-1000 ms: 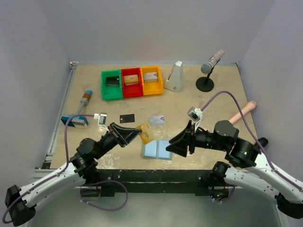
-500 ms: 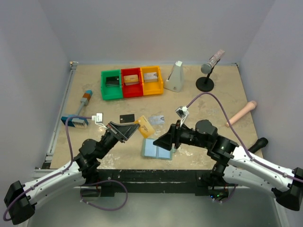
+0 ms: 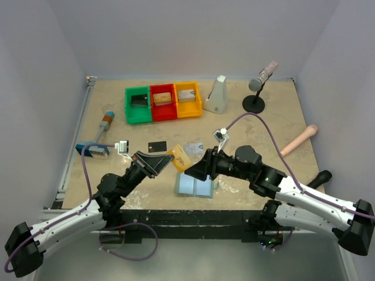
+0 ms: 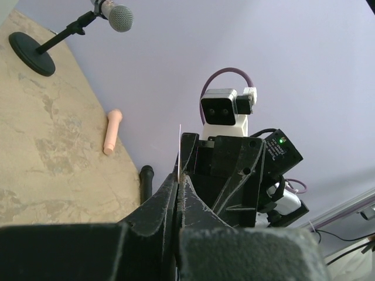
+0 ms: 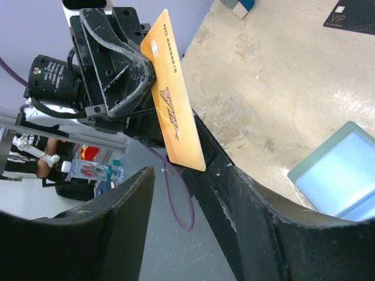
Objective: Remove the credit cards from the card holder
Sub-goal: Reset both arms
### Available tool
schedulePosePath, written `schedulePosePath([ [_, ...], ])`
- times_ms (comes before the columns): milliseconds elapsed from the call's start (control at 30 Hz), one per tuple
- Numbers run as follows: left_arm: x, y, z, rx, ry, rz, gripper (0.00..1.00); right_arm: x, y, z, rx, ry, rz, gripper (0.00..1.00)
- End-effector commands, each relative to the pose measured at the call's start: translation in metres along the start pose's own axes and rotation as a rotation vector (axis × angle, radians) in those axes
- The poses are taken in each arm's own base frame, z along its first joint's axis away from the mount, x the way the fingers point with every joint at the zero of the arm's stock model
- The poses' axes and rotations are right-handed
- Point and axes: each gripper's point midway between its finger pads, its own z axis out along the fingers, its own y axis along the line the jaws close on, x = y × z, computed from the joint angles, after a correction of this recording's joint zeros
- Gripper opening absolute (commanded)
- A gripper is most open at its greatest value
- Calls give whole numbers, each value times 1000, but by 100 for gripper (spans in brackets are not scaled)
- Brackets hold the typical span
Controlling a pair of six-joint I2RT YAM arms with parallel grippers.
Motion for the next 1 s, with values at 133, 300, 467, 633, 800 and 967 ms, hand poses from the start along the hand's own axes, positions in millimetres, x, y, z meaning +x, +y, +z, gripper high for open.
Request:
schedulePosePath([
  [133,-5,-17,-2,79,-20,-15,0,-29,26,1,-80,-116,7,47],
  [300,-3,-21,-1,97,-10,-22,0,-31,30,5,-98,-118,9,42],
  [467,-1,-25,-1,121,2,-25,0,-31,33,9,-113,-111,9,31],
  [633,3,-25,-2,119,25,-18,11,-29,36,4,-130,-99,-14,12],
  [800,0,-21,-6,87,24,13,59,-23,39,-15,-121,-61,-79,0],
  [967,2,-21,-14,65,76,132,74,-1,38,-47,-97,108,-175,0],
])
